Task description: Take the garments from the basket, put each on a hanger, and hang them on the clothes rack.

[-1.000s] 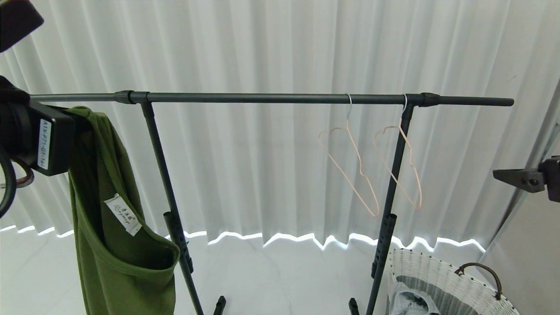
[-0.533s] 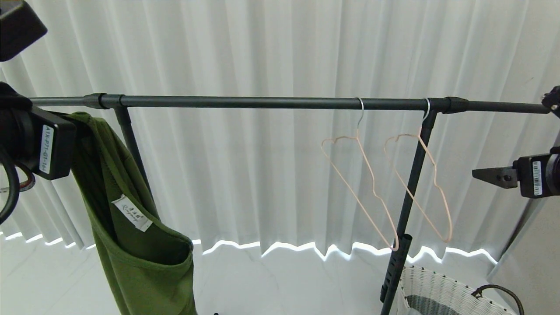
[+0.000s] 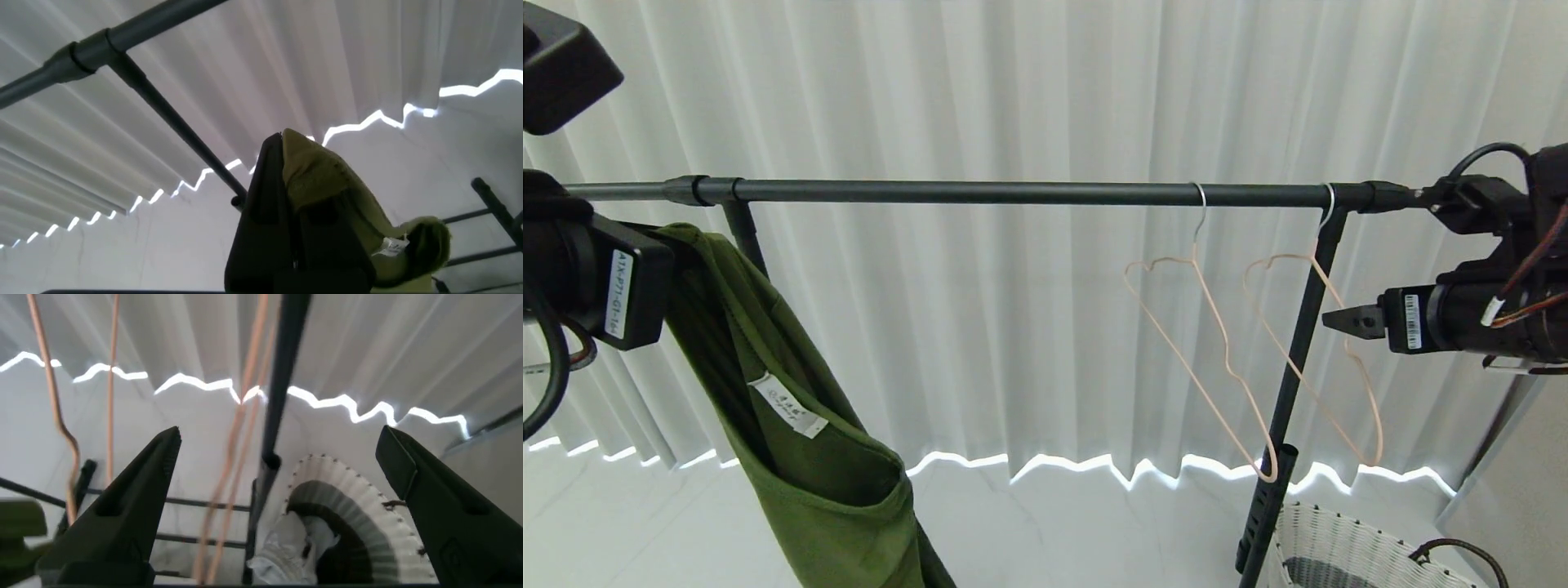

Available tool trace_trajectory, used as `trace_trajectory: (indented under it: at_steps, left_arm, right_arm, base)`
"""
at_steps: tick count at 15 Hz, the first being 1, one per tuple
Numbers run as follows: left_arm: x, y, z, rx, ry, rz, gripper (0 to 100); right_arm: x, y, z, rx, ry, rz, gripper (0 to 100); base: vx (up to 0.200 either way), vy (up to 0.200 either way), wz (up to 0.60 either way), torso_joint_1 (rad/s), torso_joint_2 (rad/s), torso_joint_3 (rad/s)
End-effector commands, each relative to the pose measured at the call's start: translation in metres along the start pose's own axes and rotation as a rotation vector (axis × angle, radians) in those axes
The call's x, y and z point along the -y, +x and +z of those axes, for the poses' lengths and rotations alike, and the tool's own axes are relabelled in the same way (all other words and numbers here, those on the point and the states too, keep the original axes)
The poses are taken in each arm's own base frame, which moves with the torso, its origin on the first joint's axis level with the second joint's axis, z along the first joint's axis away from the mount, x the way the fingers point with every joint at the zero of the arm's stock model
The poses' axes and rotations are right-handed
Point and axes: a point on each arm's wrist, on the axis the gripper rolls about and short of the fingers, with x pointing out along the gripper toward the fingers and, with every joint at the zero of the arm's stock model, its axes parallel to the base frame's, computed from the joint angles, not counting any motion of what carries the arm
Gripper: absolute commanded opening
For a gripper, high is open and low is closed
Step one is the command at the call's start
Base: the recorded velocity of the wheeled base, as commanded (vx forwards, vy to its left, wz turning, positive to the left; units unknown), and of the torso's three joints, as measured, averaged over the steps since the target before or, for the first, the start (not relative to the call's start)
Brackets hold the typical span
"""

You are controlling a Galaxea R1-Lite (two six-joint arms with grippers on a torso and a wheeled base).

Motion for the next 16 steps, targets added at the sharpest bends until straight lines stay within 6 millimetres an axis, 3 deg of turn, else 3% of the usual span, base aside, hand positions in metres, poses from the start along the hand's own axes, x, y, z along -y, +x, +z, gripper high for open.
trace_trajectory:
  at_steps: [1, 7, 16]
  left_arm:
    - [0.002, 0.003, -0.003, 0.000, 0.000, 0.001, 0]
    - [0.006, 0.011, -0.010, 0.020, -0.001, 0.005, 0]
    - [0.006, 0.011, -0.010, 0.020, -0.001, 0.001, 0]
  right_arm:
    - [-0.013, 0.023, 0.001, -0.046, 0.007, 0.015, 100]
    - [-0.025, 0.051, 0.006, -0.162, 0.081, -0.086, 100]
    - [-0.033, 0.060, 0.000, -0.204, 0.134, -0.159, 100]
  base:
    - [0.000, 0.000, 0.00, 0.000, 0.00, 0.000]
    - [0.000, 0.000, 0.00, 0.000, 0.00, 0.000]
    - [0.000, 0.000, 0.00, 0.000, 0.00, 0.000]
